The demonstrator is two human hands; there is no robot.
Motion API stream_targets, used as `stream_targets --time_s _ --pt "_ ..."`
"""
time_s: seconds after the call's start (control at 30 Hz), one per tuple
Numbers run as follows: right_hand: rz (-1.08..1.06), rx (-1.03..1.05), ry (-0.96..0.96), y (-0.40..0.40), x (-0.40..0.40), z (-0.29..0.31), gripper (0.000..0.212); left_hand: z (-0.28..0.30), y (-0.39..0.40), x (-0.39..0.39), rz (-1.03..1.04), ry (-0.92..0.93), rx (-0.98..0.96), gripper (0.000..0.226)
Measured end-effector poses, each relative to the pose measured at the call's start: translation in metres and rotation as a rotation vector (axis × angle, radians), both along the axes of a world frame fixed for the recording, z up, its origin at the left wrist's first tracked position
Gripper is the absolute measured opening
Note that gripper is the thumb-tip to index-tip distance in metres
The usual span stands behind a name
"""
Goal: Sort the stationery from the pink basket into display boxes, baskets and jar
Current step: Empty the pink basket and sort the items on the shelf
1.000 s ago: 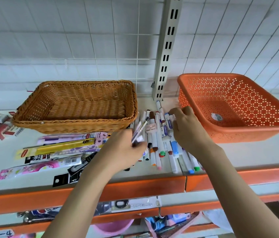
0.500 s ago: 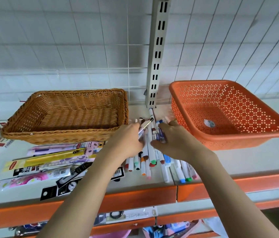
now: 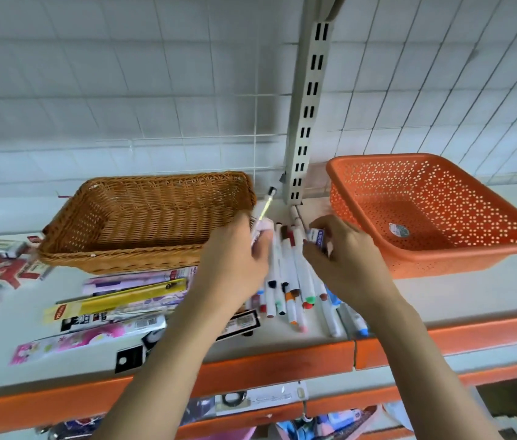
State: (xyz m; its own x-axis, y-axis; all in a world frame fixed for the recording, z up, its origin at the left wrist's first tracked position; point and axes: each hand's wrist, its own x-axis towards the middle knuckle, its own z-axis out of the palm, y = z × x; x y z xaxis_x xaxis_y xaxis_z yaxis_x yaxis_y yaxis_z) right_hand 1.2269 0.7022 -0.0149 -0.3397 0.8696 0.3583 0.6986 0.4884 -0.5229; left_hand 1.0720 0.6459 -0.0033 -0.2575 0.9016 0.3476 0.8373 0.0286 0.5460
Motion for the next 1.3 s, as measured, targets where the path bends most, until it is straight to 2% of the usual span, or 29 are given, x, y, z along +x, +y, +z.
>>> stream_targets --time_s 0.1,0.23,0.43,0.6,0.83,0.97,1.13,1.2,1.3 --pt "0.035 0.102 0.021 -0.025 -0.034 0.002 0.028 0.013 -0.039 -0.04 0.024 -0.098 0.082 0.021" --pt "0.143 0.057 0.155 -0.072 -0.109 -0.001 0.029 0.007 -0.101 -0.117 0.088 -0.228 0.113 0.019" --pt "0.313 -0.039 0.18 -0.156 -0.266 -0.018 0.025 -0.012 -0.193 -0.27 0.117 -0.307 0.003 0.036" --pt "0.413 -0.112 0.115 -0.212 -0.359 -0.028 0.026 -0.014 -0.251 -0.354 0.216 -0.469 -0.079 0.036" --pt "0.387 -0.195 0.084 -0.226 -0.398 -0.022 0.028 -0.024 -0.265 -0.403 0.285 -0.529 -0.106 0.022" --pt "0.37 -0.237 0.109 -0.223 -0.407 -0.023 0.035 -0.025 -0.265 -0.413 0.314 -0.75 -0.129 0.022" --pt "0.361 -0.215 0.137 -0.226 -0.426 -0.021 0.021 -0.021 -0.272 -0.429 0.284 -1.147 -0.081 0.029" --pt "0.39 -0.171 0.124 -0.232 -0.441 -0.019 0.021 -0.018 -0.277 -0.439 0.256 -1.187 -0.049 0.02" --pt "0.417 -0.113 0.098 -0.241 -0.472 -0.02 0.031 -0.015 -0.286 -0.461 0.253 -1.171 -0.048 0.021"
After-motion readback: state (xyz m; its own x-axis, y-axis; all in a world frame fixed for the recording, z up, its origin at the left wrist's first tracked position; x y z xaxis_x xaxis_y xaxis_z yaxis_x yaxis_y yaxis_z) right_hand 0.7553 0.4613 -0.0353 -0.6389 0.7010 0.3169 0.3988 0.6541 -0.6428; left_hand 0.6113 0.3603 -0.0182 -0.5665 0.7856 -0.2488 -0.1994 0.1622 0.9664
